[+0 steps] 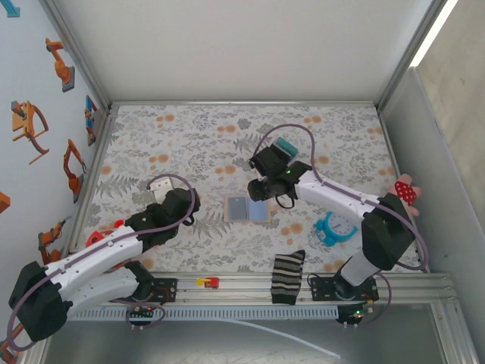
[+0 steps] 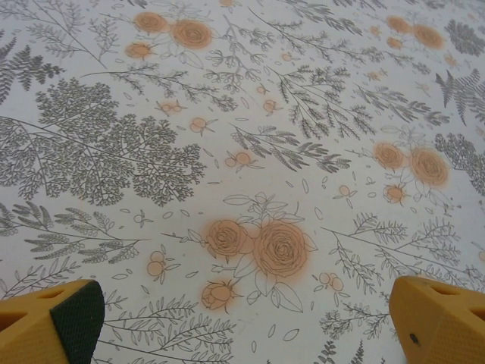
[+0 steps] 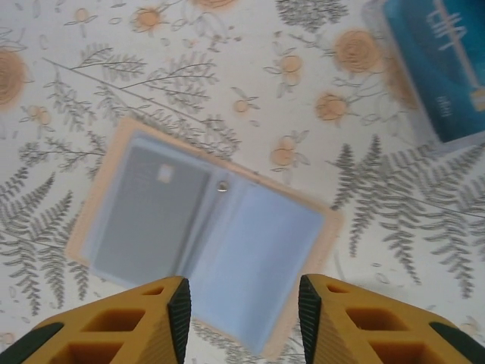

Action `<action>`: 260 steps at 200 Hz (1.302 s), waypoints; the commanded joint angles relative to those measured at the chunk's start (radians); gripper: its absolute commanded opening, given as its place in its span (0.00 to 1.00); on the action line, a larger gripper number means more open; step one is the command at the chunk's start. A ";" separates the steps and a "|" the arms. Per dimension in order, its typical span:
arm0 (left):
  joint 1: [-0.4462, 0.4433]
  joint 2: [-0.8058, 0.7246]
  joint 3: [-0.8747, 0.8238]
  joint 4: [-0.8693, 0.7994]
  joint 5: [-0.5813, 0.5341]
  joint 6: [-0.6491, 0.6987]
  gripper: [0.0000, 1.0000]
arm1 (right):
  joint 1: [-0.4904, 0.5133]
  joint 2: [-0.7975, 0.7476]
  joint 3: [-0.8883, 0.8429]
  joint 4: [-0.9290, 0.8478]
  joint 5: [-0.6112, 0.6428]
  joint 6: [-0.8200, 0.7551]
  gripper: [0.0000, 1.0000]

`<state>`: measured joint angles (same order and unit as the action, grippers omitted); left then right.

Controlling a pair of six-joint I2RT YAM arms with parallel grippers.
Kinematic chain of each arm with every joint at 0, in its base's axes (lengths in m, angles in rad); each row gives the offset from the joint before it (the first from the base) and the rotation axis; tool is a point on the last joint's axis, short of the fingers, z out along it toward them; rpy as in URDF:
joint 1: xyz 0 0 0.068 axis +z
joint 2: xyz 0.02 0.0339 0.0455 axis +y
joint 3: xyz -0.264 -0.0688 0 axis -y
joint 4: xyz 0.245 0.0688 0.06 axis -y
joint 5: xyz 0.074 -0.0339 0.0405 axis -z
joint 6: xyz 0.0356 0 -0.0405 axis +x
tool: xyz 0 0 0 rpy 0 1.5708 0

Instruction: Take the credit cards out of the card holder

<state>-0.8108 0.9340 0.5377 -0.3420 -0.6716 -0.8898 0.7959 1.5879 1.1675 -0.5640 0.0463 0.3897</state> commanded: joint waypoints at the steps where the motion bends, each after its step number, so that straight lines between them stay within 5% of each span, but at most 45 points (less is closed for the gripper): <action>1: 0.007 -0.054 -0.023 -0.066 -0.079 -0.060 0.97 | 0.054 0.045 -0.003 0.051 0.045 0.102 0.43; 130: 0.011 -0.364 -0.159 -0.158 -0.217 -0.112 0.97 | 0.181 0.312 0.173 -0.031 0.078 0.101 0.49; 147: 0.011 -0.374 -0.165 -0.163 -0.218 -0.118 0.97 | 0.185 0.329 0.175 -0.026 0.063 0.103 0.55; 260: 0.011 -0.321 -0.155 -0.164 -0.217 -0.143 0.97 | 0.187 0.399 0.145 0.000 0.035 0.106 0.56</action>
<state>-0.8040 0.5972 0.3820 -0.4911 -0.8677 -1.0161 0.9779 1.9598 1.3178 -0.5629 0.0902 0.4793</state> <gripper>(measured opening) 0.970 0.558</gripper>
